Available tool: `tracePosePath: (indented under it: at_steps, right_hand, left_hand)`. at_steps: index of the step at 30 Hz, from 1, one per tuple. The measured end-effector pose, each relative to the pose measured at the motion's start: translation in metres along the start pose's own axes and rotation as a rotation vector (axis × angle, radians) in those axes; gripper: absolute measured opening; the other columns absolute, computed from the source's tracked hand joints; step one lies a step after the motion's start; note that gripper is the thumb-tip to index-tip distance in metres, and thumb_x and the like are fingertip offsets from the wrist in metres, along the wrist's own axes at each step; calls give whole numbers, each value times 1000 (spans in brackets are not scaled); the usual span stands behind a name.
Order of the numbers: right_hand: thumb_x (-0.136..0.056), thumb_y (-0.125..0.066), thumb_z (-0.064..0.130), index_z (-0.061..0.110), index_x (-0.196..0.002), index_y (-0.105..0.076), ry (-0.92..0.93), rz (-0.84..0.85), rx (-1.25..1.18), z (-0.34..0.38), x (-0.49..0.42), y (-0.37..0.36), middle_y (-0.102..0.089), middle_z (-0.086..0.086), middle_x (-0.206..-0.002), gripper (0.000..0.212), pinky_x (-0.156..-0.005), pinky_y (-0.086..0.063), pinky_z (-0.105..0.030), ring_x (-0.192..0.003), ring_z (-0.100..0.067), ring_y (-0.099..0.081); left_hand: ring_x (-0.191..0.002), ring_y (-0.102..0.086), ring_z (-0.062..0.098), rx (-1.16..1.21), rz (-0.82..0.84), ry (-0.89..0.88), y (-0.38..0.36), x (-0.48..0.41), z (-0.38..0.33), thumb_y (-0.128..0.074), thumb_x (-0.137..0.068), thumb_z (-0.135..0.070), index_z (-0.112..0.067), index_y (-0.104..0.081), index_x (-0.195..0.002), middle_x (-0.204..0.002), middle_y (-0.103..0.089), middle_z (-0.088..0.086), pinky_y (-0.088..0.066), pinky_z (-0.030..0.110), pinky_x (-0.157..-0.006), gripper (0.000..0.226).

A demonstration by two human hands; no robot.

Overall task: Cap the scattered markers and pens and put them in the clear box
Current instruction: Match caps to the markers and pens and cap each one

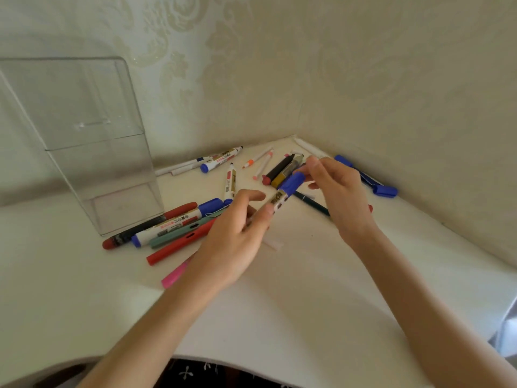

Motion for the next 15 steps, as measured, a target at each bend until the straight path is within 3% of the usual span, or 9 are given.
tracePosePath:
  at_steps: [1,3,5,8,11,15]
  right_hand:
    - [-96,-46,26,21,-79,-63,-2,9,50,2,1,2,-67,5,-80,24,-72,-45,-13,-74,1,-59]
    - [-95,-48,24,24,-83,-61,-35,62,204,4,9,2,-63,12,-82,18,-66,-41,-6,-76,2,-57]
    - [-92,-53,28,24,-94,-61,-64,170,414,1,22,-3,-60,11,-89,9,-69,-42,-11,-85,-3,-56]
    - [-87,-58,40,26,-106,-59,-70,321,653,-3,39,-15,-54,9,-99,24,-80,-41,-24,-97,-10,-50]
    - [-85,-59,44,27,-114,-56,-83,431,736,-5,46,-23,-51,6,-105,34,-83,-40,-24,-101,-12,-45]
    - [-88,-57,36,24,-112,-58,-46,394,793,-10,46,-18,-54,2,-109,27,-87,-41,-26,-102,-14,-46]
  left_hand:
    - [-67,-57,14,-19,-48,-42,5,13,-1,-45,-92,-35,-27,-53,-107,-80,-64,3,-47,35,-62,19]
    - [-77,-58,1,-98,-143,-124,17,37,1,-44,-90,-33,-26,-54,-103,-81,-62,-11,-45,14,-63,18]
    - [-87,-54,-8,-203,-199,-159,26,52,9,-43,-88,-37,-27,-55,-103,-88,-59,-22,-40,2,-67,21]
    - [-88,-54,-2,-353,-233,-189,30,63,22,-45,-89,-36,-25,-57,-105,-92,-58,-22,-40,1,-68,22]
    - [-86,-53,3,-457,-243,-213,25,68,27,-47,-88,-32,-24,-55,-106,-97,-57,-13,-43,11,-59,21]
    - [-77,-54,10,-581,-233,-187,20,64,28,-64,-82,-14,-16,-59,-104,-93,-57,-2,-30,6,-57,22]
Point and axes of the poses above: each hand's wrist, its own x-axis away from the middle knuckle, its own y-axis out of the back of the hand, z = x × y, the point moved 1 cm from there along -x, towards the middle knuckle
